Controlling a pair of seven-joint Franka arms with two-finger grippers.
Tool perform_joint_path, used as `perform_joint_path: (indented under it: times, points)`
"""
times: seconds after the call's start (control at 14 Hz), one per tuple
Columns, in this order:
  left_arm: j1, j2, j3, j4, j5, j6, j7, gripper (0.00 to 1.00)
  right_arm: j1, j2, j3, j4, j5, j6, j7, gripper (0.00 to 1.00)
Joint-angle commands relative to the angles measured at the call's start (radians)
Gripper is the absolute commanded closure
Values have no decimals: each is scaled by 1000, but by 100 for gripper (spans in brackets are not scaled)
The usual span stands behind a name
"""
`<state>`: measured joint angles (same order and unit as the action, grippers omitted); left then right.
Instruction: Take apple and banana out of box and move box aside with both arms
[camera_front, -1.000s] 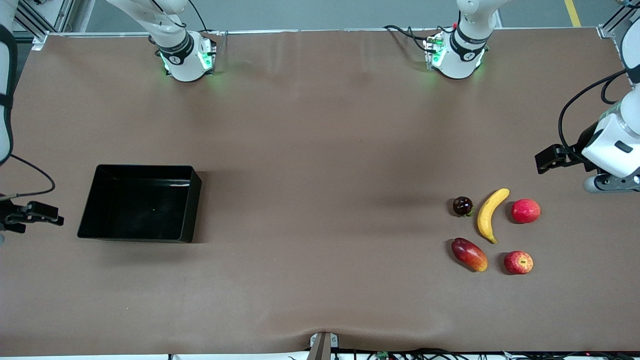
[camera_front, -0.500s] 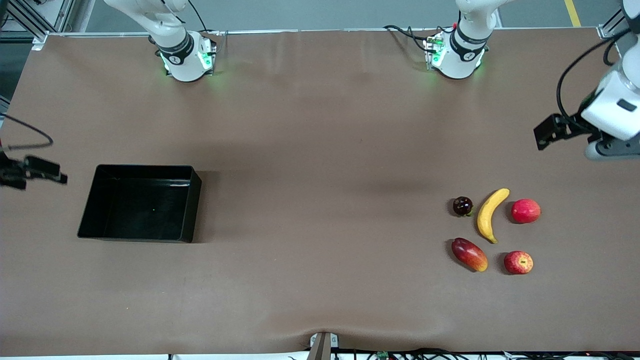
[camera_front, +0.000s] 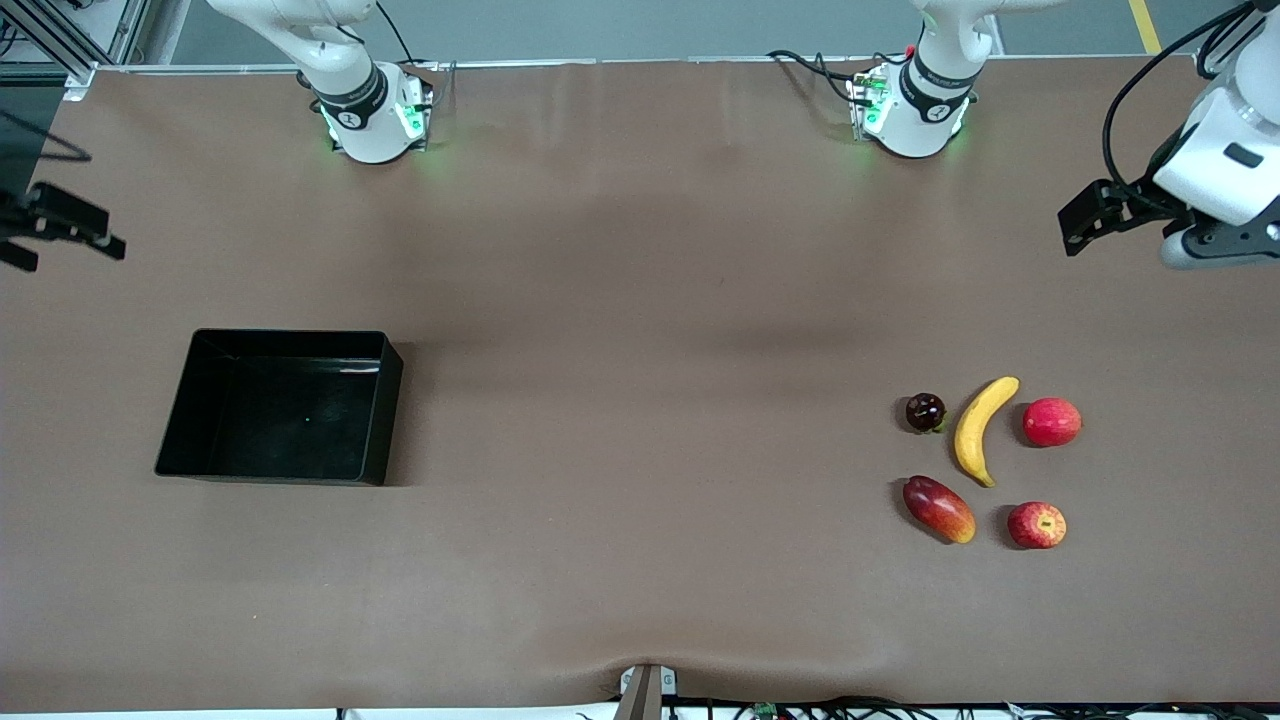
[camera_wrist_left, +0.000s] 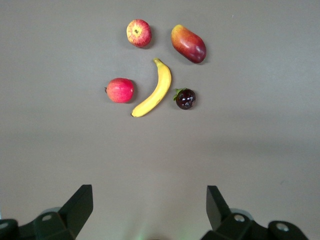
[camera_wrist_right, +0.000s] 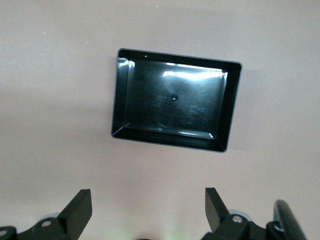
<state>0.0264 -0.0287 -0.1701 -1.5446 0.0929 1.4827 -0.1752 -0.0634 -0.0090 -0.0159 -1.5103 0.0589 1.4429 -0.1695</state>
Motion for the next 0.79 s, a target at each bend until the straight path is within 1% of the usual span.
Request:
perform_joint_path:
  times: [0.0,0.14,0.21,0.29,0.36,0.57,0.71]
  points:
    - [-11,-63,20,-67,-25,8,10,0,69,-32,7,-36,-24,-1,125,0]
    - [-10,-115,21,-130,-51,39,8,0,70,-26,7,-31,-37,7,122,0]
    - [-6,-132,21,-146,-62,41,8,0,63,-25,4,-21,-68,10,110,0]
    - [-5,-138,24,-147,-65,39,8,0,60,-23,2,-16,-89,11,63,0]
    - [-5,-139,26,-147,-65,36,11,0,54,-25,1,-21,-90,11,41,0]
    - [-2,-134,40,-135,-68,15,22,0,54,-25,1,-27,-90,13,42,0]
    - [19,-125,41,-126,-91,11,28,0,53,-23,1,-31,-82,16,42,0]
